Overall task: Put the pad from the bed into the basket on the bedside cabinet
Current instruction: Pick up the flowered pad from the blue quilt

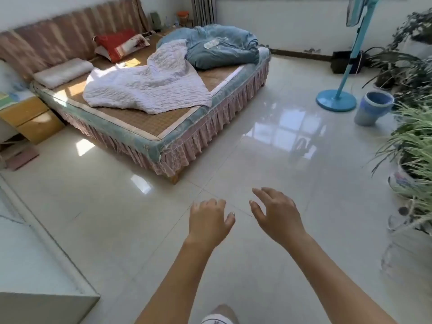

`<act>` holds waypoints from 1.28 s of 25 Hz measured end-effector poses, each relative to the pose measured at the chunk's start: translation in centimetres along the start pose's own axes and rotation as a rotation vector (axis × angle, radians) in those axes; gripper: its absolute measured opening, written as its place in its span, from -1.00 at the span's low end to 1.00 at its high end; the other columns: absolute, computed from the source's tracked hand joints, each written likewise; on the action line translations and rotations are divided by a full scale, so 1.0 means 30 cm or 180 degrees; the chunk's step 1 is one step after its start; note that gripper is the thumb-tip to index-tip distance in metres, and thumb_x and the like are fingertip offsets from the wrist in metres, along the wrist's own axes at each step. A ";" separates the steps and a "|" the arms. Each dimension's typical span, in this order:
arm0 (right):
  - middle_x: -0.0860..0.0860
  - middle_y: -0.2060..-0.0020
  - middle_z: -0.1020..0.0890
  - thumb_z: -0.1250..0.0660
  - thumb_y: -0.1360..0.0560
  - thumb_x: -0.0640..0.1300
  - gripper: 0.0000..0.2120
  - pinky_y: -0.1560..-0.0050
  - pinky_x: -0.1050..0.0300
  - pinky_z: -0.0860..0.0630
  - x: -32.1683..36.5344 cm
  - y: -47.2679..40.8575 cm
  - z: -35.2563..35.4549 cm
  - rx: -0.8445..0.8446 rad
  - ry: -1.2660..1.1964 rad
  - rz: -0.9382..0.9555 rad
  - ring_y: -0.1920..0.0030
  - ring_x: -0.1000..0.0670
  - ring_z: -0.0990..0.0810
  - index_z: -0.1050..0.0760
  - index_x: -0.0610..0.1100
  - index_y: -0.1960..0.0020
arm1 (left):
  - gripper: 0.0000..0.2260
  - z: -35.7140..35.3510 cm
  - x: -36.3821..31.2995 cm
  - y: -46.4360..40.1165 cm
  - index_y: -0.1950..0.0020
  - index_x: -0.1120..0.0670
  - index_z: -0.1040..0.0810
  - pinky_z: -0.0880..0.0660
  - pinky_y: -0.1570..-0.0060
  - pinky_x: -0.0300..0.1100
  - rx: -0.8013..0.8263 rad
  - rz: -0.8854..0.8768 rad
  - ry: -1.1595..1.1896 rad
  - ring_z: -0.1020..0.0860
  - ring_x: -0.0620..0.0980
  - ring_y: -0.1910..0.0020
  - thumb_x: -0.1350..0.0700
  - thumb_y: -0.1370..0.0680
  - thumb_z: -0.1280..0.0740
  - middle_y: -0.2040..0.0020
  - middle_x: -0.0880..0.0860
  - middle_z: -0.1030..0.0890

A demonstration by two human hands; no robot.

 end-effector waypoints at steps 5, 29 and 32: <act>0.04 -0.18 -0.60 -0.12 -0.55 0.13 -0.62 -0.17 0.06 -0.41 -0.084 -0.037 -0.153 0.0761 0.0025 -0.0315 -0.15 -0.03 -0.55 -0.44 0.01 -0.29 | -0.58 -0.110 0.127 -0.066 -0.31 0.05 -0.43 -0.35 -0.22 -0.03 0.0470 0.0405 0.0520 -0.52 0.07 -0.18 -0.15 -0.56 -0.11 -0.20 0.06 -0.59; 0.02 -0.30 -0.47 -0.13 -0.53 0.19 -0.54 -0.22 0.05 -0.42 -0.135 -1.702 -0.255 0.1921 0.0133 -0.0510 -0.28 0.00 -0.45 -0.31 0.07 -0.37 | -0.57 0.084 0.326 -1.717 -0.31 0.08 -0.37 -0.38 -0.18 0.03 0.1377 -0.0038 0.0356 -0.47 0.12 -0.25 -0.17 -0.58 -0.07 -0.27 0.11 -0.51; 0.02 -0.31 -0.47 -0.14 -0.52 0.20 -0.55 -0.21 0.04 -0.43 -0.206 -1.939 -0.204 0.1817 0.0131 -0.0434 -0.27 -0.01 -0.45 -0.32 0.08 -0.37 | -0.56 0.141 0.268 -1.949 -0.32 0.07 -0.37 -0.36 -0.19 0.03 0.1268 -0.0104 0.0370 -0.46 0.11 -0.27 -0.17 -0.58 -0.07 -0.29 0.10 -0.50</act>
Point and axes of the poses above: each hand's wrist, its own y-axis away from the middle knuckle, its own z-axis out of the back of the hand, x = y × z, the point moved 8 cm from there along -y, towards the middle knuckle
